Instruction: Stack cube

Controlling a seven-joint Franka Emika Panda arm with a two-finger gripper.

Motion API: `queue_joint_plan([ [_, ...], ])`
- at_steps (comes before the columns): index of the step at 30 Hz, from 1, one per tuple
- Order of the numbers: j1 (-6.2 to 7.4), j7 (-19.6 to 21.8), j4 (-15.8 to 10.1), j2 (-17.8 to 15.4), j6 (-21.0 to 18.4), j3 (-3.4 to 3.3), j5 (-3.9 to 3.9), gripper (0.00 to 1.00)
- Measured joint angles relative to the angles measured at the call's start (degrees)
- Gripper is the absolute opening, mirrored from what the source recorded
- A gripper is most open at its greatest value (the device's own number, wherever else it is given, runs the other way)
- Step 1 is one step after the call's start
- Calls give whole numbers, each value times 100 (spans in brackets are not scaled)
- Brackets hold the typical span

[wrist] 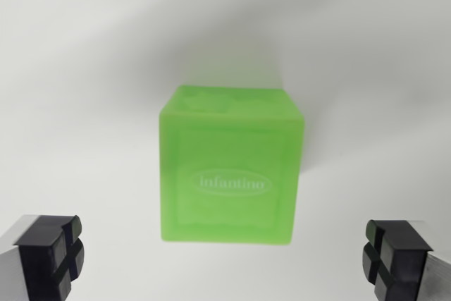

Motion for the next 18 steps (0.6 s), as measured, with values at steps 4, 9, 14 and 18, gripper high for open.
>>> queue_joint_plan([
  [4,24,16,33,207,180,-29,-15,100],
  [9,65,25,82,451,375,-73,-24,100],
  [14,107,27,141,682,545,-118,-25,100],
  [18,131,27,173,797,636,-143,-25,100],
])
